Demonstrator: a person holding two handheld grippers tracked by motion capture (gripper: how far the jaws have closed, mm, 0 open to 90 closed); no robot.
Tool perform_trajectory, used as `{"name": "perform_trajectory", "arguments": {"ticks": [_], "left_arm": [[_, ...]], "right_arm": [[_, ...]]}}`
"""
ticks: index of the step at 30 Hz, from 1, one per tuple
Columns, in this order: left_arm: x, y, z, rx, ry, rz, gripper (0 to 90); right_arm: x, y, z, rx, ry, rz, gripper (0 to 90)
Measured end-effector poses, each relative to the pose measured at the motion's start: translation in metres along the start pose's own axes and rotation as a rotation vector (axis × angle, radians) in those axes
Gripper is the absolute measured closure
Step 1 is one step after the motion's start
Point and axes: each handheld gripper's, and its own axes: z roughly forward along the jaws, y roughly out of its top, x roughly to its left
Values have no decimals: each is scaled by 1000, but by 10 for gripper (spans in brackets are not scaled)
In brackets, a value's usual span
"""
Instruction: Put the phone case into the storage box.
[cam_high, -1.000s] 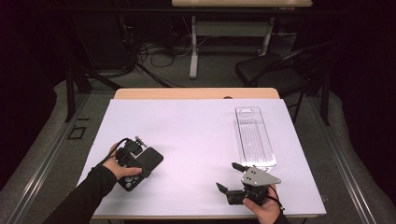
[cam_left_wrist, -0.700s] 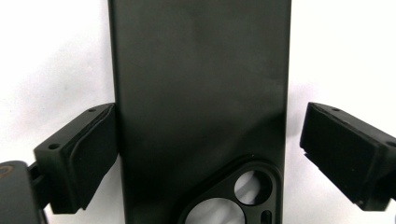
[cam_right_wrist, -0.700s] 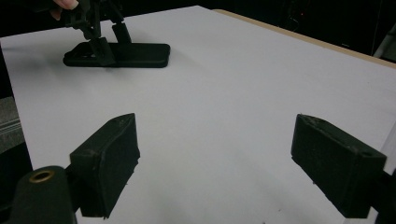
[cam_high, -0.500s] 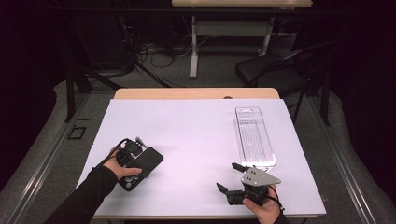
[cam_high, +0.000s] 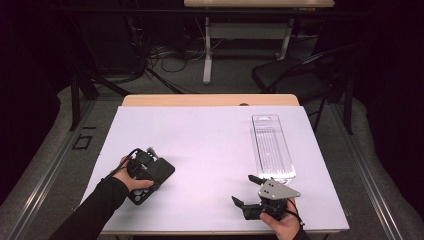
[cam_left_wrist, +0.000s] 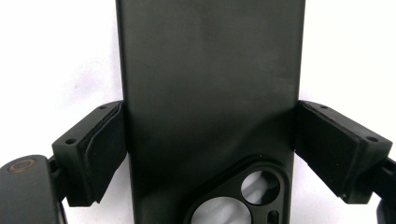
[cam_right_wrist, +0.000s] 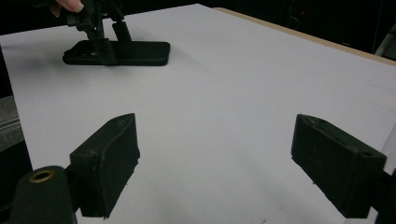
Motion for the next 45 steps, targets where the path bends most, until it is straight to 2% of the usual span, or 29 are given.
{"name": "perform_trajectory", "arguments": {"ticks": [7,10,29,34,38,45], "left_arm": [[-2,2,1,18,17,10,116],[-4,5,2,36,36,16,115],[-4,4,1,28,39,12,134],[-3,4,0,23,33,1,142],[-1,3,-2,21,10,-15,144],[-2,2,-10,11,-14,-10,145]], "right_arm": [[0,0,0,0,2,-2,145],[1,0,0,1,2,0,145],[0,-2,2,4,3,0,145],[1,-2,2,6,3,0,145],[1,-2,2,3,3,2,145],[0,-2,2,3,1,2,145]]}}
